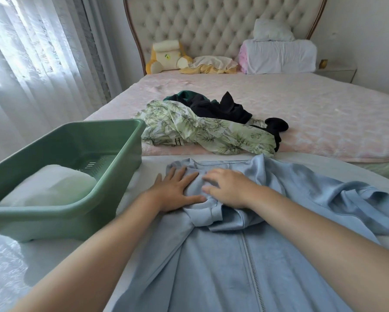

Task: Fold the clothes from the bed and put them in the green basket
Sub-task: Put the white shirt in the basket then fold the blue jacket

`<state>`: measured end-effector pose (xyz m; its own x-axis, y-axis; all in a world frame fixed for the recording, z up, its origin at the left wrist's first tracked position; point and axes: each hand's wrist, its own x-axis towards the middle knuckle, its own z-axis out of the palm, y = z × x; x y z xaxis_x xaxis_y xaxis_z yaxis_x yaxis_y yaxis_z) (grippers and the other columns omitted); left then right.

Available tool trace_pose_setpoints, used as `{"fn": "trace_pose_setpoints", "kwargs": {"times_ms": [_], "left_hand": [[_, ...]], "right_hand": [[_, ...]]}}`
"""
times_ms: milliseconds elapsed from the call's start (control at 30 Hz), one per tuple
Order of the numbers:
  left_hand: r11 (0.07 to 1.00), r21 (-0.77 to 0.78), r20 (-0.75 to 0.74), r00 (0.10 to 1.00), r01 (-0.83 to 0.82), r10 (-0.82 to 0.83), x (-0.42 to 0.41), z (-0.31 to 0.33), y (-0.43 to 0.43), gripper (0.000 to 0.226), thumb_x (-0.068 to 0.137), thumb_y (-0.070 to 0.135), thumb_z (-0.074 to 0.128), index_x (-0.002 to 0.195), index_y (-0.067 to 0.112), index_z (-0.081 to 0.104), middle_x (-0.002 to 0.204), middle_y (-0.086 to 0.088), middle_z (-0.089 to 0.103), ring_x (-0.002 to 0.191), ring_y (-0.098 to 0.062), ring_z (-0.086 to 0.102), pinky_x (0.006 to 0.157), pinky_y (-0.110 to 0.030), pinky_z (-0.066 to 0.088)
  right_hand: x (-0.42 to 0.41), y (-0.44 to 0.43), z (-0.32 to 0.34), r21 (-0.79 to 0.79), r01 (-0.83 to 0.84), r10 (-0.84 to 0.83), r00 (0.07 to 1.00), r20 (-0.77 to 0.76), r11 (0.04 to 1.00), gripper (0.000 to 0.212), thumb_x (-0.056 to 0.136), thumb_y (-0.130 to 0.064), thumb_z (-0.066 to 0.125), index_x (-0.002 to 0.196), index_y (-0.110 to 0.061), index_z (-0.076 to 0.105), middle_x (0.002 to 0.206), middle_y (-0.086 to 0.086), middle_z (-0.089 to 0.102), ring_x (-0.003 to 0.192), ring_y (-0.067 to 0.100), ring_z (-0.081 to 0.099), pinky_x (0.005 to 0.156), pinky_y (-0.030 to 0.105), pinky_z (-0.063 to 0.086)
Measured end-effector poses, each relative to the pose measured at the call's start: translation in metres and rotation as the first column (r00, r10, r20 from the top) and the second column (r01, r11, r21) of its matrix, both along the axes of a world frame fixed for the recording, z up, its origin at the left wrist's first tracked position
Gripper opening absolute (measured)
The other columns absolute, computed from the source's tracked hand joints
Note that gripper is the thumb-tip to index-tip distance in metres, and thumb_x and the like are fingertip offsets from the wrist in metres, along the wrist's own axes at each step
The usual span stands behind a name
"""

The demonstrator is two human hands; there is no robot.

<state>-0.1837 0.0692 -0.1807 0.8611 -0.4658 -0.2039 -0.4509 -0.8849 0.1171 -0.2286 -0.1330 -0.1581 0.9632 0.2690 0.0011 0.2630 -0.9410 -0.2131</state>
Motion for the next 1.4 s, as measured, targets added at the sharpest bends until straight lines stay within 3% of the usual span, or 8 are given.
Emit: {"fn": "trace_pose_setpoints", "kwargs": {"times_ms": [133,300,467,633,833,1000,1133,1400], "left_hand": [[0.990,0.073,-0.054,0.991,-0.117,0.121,0.004,0.008,0.013,0.100,0.080,0.089,0.028,0.158,0.036,-0.005,0.165,0.001,-0.017,0.152,-0.024,-0.013,0.120,-0.057,-0.005],[0.999,0.018,0.265,0.964,-0.031,0.025,-0.004,0.000,0.000,0.088,0.087,0.076,0.008,0.159,0.026,0.008,0.167,-0.001,-0.002,0.153,-0.018,-0.003,0.121,-0.050,0.004],[0.990,0.010,0.055,0.989,-0.140,0.139,0.000,0.000,0.005,0.082,0.093,0.073,0.022,0.159,0.028,0.004,0.167,0.003,-0.003,0.153,-0.016,-0.006,0.121,-0.050,0.004],[0.989,0.030,0.200,0.970,-0.145,0.136,-0.010,0.022,-0.015,0.080,0.093,0.069,0.032,0.156,0.020,0.022,0.164,-0.003,0.018,0.150,-0.024,0.012,0.119,-0.047,0.015],[0.980,-0.111,0.376,0.920,0.165,-0.113,-0.056,0.053,-0.088,0.055,0.100,0.047,0.042,0.150,0.026,0.035,0.153,0.003,0.039,0.140,-0.024,0.032,0.112,-0.043,0.029],[0.916,-0.312,0.291,0.943,0.252,-0.161,-0.079,0.058,-0.169,0.042,0.098,0.025,0.047,0.140,0.023,0.049,0.139,-0.001,0.052,0.128,-0.024,0.046,0.101,-0.039,0.041],[0.890,-0.354,0.225,0.950,0.288,-0.218,-0.096,0.051,-0.226,0.040,0.099,0.020,0.046,0.138,0.025,0.052,0.139,0.004,0.053,0.128,-0.017,0.047,0.098,-0.030,0.041],[0.917,-0.148,-0.009,0.927,0.371,-0.376,-0.119,0.024,-0.279,0.059,0.095,0.049,0.051,0.150,0.034,0.034,0.150,0.000,0.037,0.140,-0.027,0.030,0.112,-0.048,0.030]], "right_hand": [[-0.003,-0.004,-0.016,-0.218,0.018,-0.056,0.984,-0.168,0.976,0.070,0.099,-0.068,0.023,0.158,-0.042,-0.003,0.169,-0.002,-0.010,0.155,0.018,-0.006,0.122,0.053,0.001],[-0.003,-0.005,-0.013,-0.099,-0.006,0.000,0.998,-0.061,0.995,0.072,0.100,-0.063,0.032,0.160,-0.037,0.004,0.168,0.000,-0.015,0.153,0.016,-0.017,0.122,0.049,-0.011],[-0.010,-0.014,-0.017,-0.125,-0.036,0.014,0.985,-0.170,0.992,0.083,0.095,-0.074,0.030,0.159,-0.038,-0.008,0.167,-0.004,-0.018,0.153,0.014,-0.018,0.123,0.051,-0.009],[-0.019,-0.036,0.001,-0.032,0.007,-0.009,0.998,-0.057,0.999,0.075,0.100,-0.065,0.032,0.161,-0.032,0.004,0.169,-0.003,0.000,0.155,0.015,0.000,0.125,0.047,0.003],[-0.056,-0.093,0.021,0.066,0.134,-0.137,0.990,0.034,0.989,0.060,0.101,-0.040,0.049,0.156,-0.024,0.030,0.162,0.001,0.031,0.147,0.023,0.030,0.118,0.041,0.025],[-0.090,-0.155,0.024,0.106,0.244,-0.257,0.958,0.126,0.964,0.029,0.094,-0.011,0.048,0.118,-0.021,0.061,0.130,0.004,0.056,0.122,0.027,0.051,0.100,0.038,0.042],[-0.115,-0.204,0.020,0.170,0.376,-0.398,0.909,0.124,0.911,0.027,0.084,-0.002,0.048,0.078,-0.028,0.054,0.101,0.001,0.057,0.099,0.028,0.056,0.081,0.037,0.046],[-0.137,-0.260,-0.003,0.187,0.549,-0.567,0.822,0.052,0.814,0.018,0.088,-0.033,0.062,0.099,-0.020,0.056,0.109,0.002,0.055,0.103,0.026,0.056,0.084,0.036,0.045]]}}
